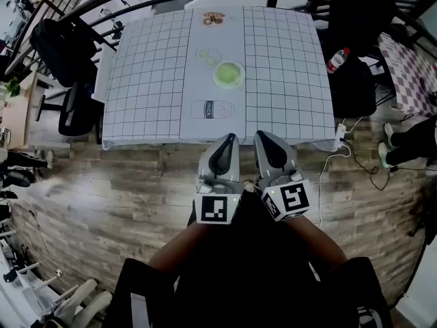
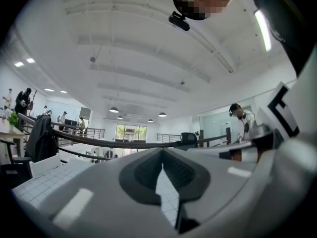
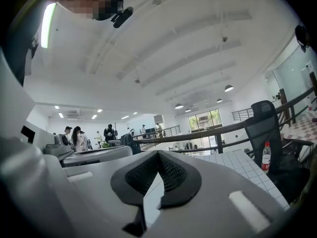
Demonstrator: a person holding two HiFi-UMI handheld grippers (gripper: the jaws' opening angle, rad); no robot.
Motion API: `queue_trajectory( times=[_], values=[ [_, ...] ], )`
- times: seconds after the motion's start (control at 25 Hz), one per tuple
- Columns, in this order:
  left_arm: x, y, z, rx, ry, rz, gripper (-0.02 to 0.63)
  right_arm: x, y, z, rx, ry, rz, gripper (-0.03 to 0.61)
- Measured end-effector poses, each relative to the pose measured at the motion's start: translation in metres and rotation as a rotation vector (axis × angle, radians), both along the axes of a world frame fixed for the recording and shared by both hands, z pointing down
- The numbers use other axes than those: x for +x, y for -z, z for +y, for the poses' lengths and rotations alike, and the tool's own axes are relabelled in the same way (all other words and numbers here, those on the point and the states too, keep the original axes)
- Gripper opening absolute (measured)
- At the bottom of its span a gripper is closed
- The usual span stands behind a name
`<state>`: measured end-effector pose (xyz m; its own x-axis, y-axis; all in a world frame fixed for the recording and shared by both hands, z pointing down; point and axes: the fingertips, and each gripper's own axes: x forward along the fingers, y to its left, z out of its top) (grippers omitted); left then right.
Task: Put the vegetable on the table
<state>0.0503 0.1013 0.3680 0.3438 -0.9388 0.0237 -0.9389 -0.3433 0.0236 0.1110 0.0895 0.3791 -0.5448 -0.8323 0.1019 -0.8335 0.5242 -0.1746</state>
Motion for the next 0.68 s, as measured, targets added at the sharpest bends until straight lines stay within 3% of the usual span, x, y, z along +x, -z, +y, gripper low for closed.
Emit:
queue_trajectory(
  times=[0.68],
  values=[
    [0.008, -0.002, 0.029, 0.002, 0.011, 0.014, 0.008, 0.02, -0.002, 0.027, 0.036, -0.035, 0.018, -0.002]
  ],
)
